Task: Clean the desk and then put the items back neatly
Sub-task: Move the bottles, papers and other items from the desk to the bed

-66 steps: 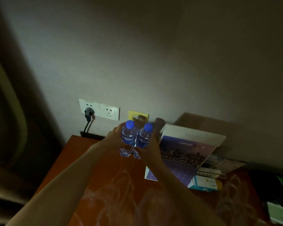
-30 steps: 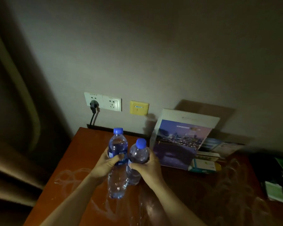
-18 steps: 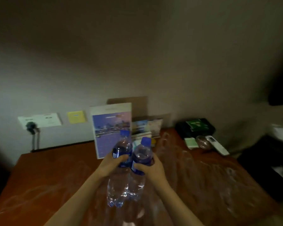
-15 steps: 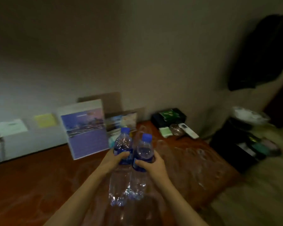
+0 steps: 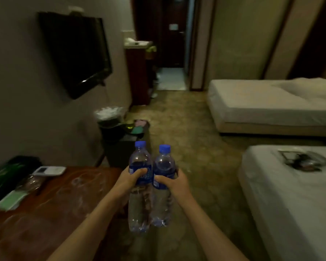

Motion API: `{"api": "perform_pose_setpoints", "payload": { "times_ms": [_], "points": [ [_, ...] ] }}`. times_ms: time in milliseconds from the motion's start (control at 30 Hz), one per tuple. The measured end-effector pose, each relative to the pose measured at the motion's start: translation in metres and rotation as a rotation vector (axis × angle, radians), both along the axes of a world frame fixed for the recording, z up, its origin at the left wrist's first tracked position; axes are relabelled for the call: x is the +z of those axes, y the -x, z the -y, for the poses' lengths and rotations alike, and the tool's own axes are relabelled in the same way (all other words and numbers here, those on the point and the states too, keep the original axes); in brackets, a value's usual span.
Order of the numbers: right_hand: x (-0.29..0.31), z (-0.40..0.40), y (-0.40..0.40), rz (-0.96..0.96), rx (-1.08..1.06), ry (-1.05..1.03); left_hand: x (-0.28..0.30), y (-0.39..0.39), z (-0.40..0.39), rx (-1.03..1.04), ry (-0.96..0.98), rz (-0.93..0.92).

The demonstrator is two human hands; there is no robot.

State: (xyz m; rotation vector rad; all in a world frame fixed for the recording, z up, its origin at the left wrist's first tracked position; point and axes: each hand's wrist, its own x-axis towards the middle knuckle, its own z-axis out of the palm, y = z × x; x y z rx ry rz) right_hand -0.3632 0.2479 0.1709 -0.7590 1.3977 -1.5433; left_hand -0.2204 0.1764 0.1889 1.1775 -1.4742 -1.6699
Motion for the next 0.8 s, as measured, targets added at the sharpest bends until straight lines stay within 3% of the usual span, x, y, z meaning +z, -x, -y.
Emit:
{"api": "perform_pose_setpoints", "payload": {
  "times_ms": [200, 567, 800],
  "points": [
    [-0.019, -0.021, 0.118, 0.088, -0.339, -0.070, -0.010, 0.153, 0.013, -0.348, -0.051, 0.039],
    [-0.054, 0.012, 0.321, 0.211, -0.736, -0.164, -0.059, 0.415, 0.087, -0.711, -0.227, 0.121],
    [-0.067, -0.008, 0.424, 0.357, -0.986, -0.221, -0.076, 0.575, 0.081, -1.102, -0.175, 0.243]
  ]
}}
